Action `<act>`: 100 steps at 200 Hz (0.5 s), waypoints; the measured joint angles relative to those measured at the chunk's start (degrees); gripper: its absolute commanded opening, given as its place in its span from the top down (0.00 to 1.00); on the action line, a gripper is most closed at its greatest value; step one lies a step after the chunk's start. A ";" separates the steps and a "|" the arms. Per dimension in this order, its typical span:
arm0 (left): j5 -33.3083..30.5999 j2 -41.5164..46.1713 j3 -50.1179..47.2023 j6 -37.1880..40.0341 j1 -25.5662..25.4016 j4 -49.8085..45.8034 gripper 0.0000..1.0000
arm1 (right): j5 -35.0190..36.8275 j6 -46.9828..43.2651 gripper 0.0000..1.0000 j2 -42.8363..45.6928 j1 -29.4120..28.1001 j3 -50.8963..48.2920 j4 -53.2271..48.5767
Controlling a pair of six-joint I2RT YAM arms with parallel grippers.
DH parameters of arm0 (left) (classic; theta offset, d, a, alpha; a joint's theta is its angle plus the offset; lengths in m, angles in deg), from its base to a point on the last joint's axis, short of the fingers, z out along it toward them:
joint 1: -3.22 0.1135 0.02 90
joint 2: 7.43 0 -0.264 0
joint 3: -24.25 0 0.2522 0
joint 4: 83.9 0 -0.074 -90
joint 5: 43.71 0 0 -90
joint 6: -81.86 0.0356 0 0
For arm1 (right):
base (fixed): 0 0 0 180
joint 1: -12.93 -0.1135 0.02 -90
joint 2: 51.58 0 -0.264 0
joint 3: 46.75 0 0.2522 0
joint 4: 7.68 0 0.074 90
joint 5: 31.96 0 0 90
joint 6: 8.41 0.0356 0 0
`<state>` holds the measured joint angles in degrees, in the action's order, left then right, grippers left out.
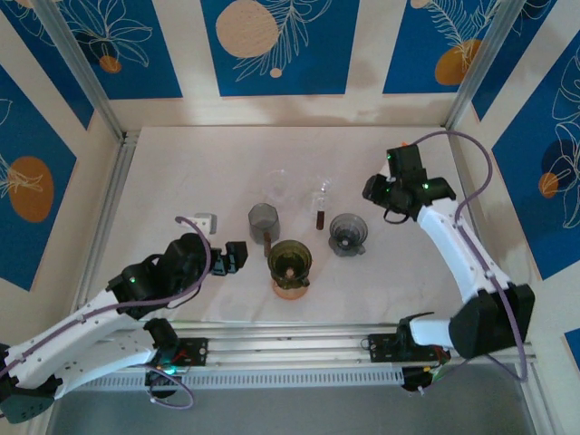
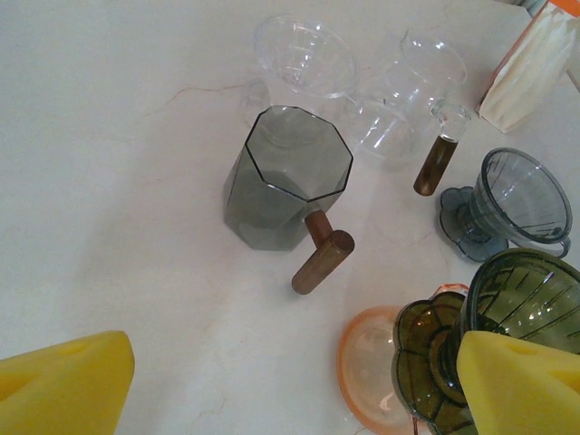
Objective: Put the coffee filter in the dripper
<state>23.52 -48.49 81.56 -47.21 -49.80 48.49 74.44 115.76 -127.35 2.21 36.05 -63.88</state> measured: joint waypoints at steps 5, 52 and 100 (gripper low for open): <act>0.00 0.00 0.00 0.17 0.00 0.00 0.07 | 0.20 -0.02 0.53 -1.49 1.40 0.57 0.31; 0.22 -0.48 0.00 0.68 0.02 0.00 0.00 | 0.39 -0.28 0.54 -13.27 11.08 8.61 2.47; 0.24 -1.22 0.00 1.75 0.02 0.44 0.00 | 0.83 -1.97 0.54 -22.77 13.73 18.03 3.17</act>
<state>23.76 -49.71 81.56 -45.46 -49.77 48.93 75.27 113.79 -150.12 15.93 54.08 -60.71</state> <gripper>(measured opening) 0.998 0.463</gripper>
